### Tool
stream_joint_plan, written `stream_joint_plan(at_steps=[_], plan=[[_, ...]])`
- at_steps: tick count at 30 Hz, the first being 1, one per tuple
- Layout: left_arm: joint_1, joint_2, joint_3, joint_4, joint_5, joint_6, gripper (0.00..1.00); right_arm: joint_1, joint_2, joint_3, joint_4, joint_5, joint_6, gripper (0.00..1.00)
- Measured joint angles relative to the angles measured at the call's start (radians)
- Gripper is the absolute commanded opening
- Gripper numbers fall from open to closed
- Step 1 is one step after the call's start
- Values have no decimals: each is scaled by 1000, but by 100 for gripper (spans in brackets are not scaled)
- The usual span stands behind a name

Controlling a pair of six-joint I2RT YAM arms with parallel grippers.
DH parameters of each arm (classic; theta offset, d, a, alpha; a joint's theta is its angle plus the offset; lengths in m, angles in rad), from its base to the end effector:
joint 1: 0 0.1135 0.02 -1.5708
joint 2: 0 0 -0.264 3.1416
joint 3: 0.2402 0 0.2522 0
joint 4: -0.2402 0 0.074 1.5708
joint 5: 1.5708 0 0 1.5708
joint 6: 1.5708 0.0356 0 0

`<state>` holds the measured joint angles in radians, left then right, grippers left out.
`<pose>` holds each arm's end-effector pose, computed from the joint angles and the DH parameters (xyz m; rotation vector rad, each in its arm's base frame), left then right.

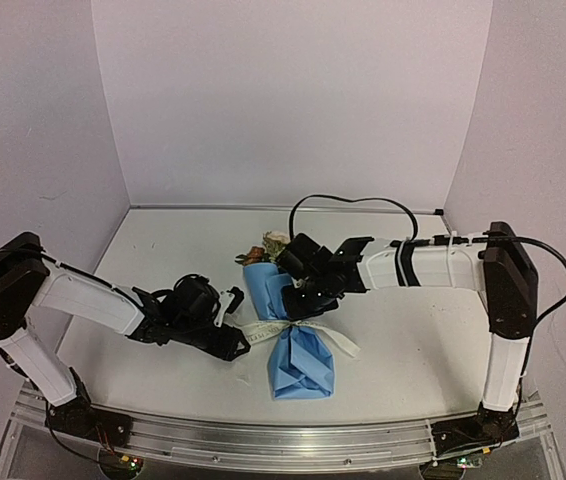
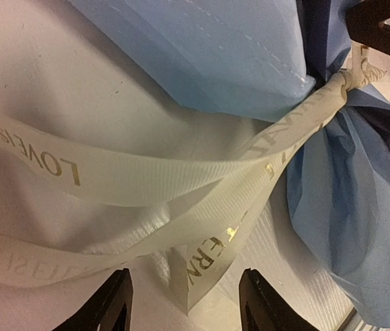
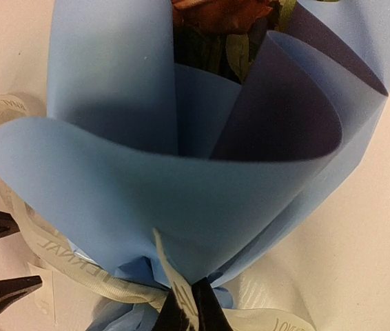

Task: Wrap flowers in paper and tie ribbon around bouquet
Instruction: Adjust the half-tied ribbon on the folded bouquet.

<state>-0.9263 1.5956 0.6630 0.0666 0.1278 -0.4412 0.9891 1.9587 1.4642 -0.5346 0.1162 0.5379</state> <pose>0.1715 -0.2357 0.1332 0.6781 2.4880 -0.7268 0.2344 0.3489 0.2007 -0.5498 2.5867 0.3966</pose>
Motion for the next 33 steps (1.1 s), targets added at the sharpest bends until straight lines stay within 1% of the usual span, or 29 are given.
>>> stream_joint_plan(at_steps=[3,6,9,12,15,20,21,25,30,33], plan=[[-5,25,16,6,-1,13,47,-2,-4,-10,12,-5,10,1],[-11,43,27,11,-1,25,41,-3,-13,-28,29,-5,17,4],[-17,57,35,14,-1,27,31,-6,-28,-46,41,-6,24,9],[-18,66,38,14,-2,27,20,-8,-44,-65,52,-11,32,11],[-18,70,38,14,-4,25,13,-11,-55,-79,64,-19,39,13],[-17,76,38,14,-8,23,6,-13,-58,-91,81,-34,46,19],[-17,76,38,14,-8,22,6,-13,-59,-95,85,-36,47,21],[-18,77,38,14,-8,22,4,-13,-73,-123,106,-44,53,25],[-17,83,38,14,-7,23,3,-13,-96,-160,143,-54,54,25],[-17,87,38,14,-7,22,1,-13,-104,-172,167,-60,54,23]])
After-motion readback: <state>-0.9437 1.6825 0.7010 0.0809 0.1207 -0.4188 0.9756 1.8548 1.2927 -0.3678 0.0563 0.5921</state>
